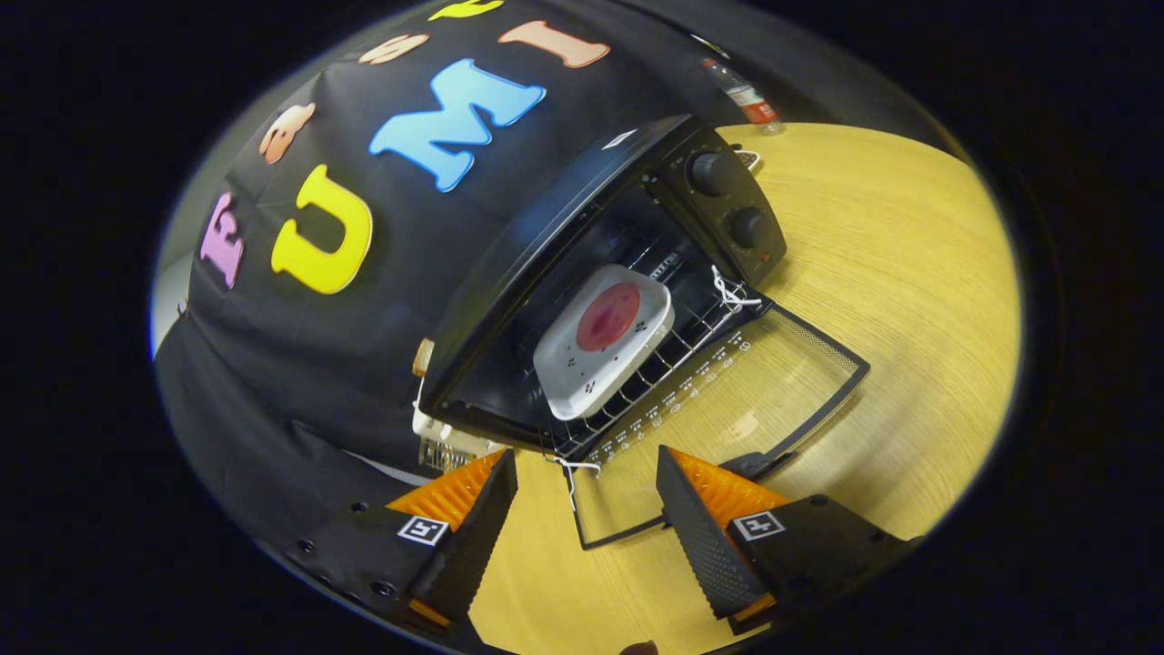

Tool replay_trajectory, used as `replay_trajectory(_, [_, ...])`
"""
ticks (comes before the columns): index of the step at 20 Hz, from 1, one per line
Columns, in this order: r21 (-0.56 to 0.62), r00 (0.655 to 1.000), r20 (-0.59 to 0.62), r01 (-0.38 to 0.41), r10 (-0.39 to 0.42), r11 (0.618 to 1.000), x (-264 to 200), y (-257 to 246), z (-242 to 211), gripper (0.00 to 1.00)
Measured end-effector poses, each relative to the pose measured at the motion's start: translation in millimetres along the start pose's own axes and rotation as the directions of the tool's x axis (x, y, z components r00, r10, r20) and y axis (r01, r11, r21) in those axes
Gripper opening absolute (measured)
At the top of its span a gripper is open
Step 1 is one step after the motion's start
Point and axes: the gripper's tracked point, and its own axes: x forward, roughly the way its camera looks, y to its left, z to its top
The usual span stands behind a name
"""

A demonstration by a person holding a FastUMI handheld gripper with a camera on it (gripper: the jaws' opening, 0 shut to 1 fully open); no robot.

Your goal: Open the toaster oven, put the food inside, and close the toaster oven door.

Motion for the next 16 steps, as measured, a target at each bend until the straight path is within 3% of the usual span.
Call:
replay_trajectory(4, [-0.171,0.999,-0.016,0.026,-0.030,0.985,-8,-9,-13,0.98])
replay_trajectory(8, [-0.329,0.996,-0.041,0.062,-0.080,0.942,-11,-23,-27,0.98])
replay_trajectory(13, [-0.544,0.983,-0.046,0.127,-0.180,0.829,-18,-46,-38,0.98])
replay_trajectory(16, [-0.594,0.974,-0.063,0.139,-0.219,0.792,-17,-56,-49,0.98])
